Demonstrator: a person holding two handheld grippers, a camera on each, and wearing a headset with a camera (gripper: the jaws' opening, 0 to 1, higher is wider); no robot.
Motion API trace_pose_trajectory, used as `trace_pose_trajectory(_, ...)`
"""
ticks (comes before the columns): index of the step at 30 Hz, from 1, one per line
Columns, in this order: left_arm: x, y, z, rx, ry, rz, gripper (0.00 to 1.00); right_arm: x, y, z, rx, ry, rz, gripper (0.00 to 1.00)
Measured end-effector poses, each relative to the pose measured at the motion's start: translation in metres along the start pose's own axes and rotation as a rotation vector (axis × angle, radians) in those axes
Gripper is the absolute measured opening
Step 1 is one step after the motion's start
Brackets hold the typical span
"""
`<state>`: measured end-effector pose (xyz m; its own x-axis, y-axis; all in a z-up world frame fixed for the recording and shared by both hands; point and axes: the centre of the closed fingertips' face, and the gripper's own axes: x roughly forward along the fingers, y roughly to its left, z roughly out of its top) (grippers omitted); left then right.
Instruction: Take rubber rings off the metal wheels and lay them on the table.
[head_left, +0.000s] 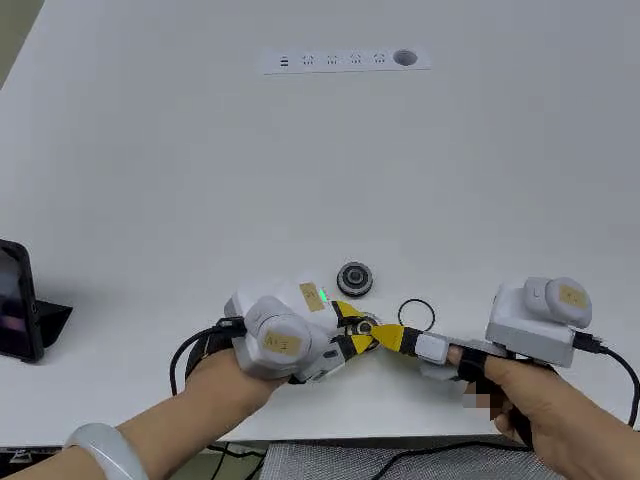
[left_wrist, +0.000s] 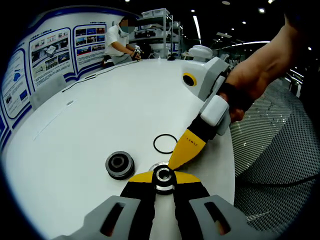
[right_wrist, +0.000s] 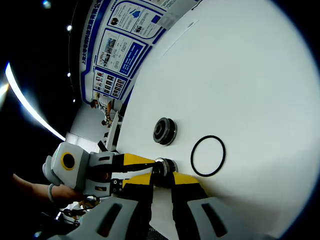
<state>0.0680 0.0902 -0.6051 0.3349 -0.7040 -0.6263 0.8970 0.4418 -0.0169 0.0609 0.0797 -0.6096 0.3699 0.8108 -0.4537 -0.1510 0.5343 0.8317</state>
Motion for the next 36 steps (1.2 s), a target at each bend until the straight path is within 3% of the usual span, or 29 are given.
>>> trace_pose_trajectory(7, -0.0001, -0.0004, 0.0003, -0.001, 0.0, 0.001, 0.13, 0.003, -0.0007, -0.0006, -0.013, 0.045, 0.001, 0.14)
trace_pose_trajectory(12, -0.0005, -0.0004, 0.0004, -0.003, -0.002, 0.001, 0.13, 0.0016, -0.001, -0.001, 0.028, 0.062, 0.022, 0.14)
trace_pose_trajectory(18, -0.001, -0.0004, 0.0005, -0.004, -0.002, 0.003, 0.13, 0.0005, -0.0036, -0.0024, -0.001, 0.1, 0.005, 0.09)
trace_pose_trajectory(36, -0.0009, -0.0002, -0.0009, -0.007, -0.004, 0.003, 0.13, -0.0019, -0.0027, -0.0024, -0.021, 0.118, 0.003, 0.08)
